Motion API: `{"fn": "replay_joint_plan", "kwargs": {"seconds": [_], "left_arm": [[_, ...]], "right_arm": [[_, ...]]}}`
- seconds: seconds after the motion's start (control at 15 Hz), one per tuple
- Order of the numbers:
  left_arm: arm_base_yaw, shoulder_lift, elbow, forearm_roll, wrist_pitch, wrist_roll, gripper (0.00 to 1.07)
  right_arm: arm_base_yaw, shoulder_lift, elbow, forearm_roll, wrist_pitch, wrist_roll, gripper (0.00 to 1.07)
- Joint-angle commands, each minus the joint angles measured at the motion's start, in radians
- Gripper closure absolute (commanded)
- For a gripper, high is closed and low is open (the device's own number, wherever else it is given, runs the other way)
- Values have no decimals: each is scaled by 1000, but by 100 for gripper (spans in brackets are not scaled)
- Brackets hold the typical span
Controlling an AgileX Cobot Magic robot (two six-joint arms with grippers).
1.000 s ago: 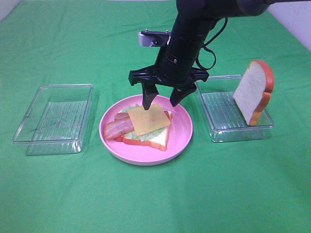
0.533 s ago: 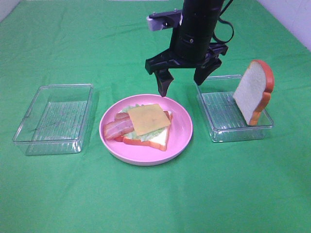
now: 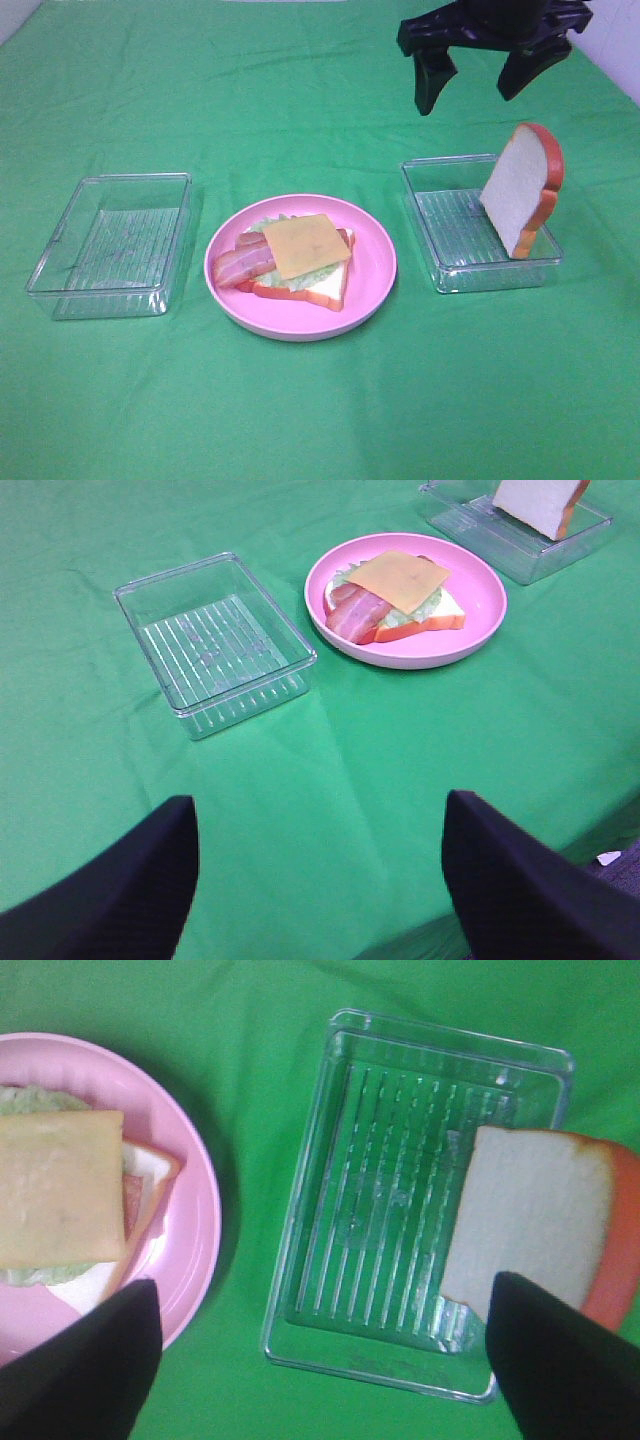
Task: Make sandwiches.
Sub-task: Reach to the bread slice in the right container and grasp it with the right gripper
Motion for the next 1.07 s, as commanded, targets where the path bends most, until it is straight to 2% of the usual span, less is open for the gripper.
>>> {"fn": "replay_joint_plan", "kwargs": {"seconds": [0.07,0.4,0.53,1.07], "left_arm": [[2,-17,1,0,-10,-1,40],[2,-17,1,0,-10,-1,40],[2,-17,1,0,-10,-1,40],[2,-17,1,0,-10,-1,40]], "right_arm": [[-59,-39,-4,-4,16,8,25],[-190,-45,26,20,66,2,25],[-253,-29,62,130,58,-64,25],[-252,131,72,138,-2,-81,27]]}}
